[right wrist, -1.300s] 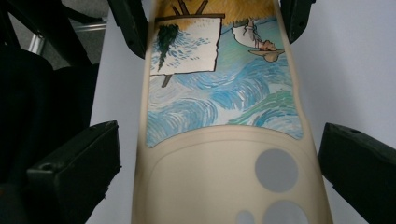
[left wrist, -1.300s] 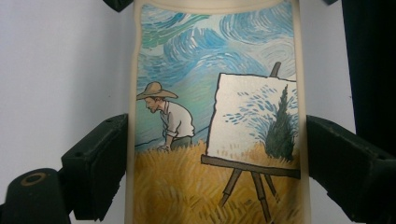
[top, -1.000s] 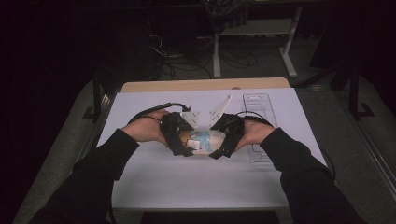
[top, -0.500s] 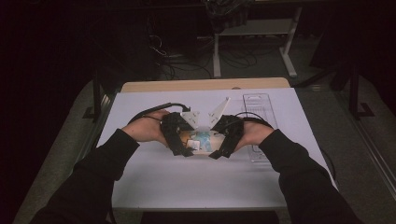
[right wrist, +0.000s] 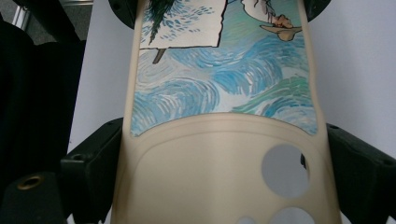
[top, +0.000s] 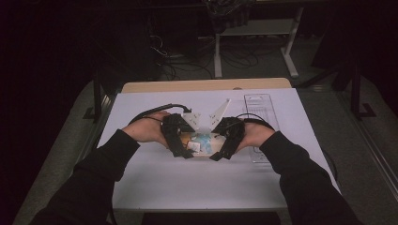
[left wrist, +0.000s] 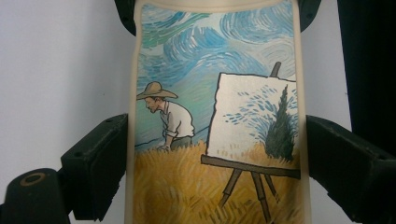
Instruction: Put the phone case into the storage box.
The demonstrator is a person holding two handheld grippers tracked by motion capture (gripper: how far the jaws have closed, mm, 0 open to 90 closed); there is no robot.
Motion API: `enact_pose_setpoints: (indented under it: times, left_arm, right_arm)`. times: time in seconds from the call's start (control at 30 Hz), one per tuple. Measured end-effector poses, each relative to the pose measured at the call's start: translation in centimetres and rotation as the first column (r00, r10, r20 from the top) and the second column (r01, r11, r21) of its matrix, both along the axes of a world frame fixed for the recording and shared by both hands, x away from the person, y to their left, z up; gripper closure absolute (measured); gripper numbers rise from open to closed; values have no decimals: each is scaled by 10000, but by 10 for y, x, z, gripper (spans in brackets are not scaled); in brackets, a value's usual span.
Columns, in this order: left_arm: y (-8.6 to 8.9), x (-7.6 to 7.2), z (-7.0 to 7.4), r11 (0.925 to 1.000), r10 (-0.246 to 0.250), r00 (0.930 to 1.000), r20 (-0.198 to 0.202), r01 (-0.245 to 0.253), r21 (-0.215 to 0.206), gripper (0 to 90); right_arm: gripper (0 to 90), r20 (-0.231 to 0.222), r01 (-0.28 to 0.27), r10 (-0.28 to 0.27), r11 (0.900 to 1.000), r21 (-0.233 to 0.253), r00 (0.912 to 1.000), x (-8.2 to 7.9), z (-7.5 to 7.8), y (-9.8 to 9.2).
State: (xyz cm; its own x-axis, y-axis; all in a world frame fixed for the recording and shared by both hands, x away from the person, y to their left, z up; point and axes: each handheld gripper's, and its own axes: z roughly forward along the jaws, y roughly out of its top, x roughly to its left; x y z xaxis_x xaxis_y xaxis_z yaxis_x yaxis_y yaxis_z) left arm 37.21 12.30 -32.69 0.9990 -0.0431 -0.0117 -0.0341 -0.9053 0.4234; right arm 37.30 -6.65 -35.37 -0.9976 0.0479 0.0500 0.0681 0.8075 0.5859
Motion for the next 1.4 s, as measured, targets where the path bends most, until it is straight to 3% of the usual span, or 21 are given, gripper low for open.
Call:
enact_pose_setpoints:
  times: [0.33,0.7,0.87,1.2,1.33,1.4]
  left_arm:
    - [1,-1,-4,9999,-41,10000,80,42,-139,99]
    - [8,1,-2,9987,437,9990,97,-435,-284,22]
    - [17,4,1,9954,676,9973,287,-655,-706,0]
    - [38,4,2,9759,1726,9845,325,-1664,-1409,0]
    - [45,3,1,9628,2195,9751,327,-2111,-1687,0]
    - [49,2,0,9505,2498,9680,253,-2401,-1973,0]
  right_arm:
    - [100,96,37,-36,9999,-117,9999,-2,0,-1]
    - [101,-10,215,-215,9997,-82,9998,-1,-1,-4]
    - [100,-70,432,-432,9991,-39,9990,-3,-2,-9]
    - [100,-187,874,-872,9962,68,9960,-2,-4,-25]
    - [99,-274,1129,-1126,9936,80,9933,-1,-6,-31]
    - [99,-309,1252,-1247,9921,124,9917,0,-7,-33]
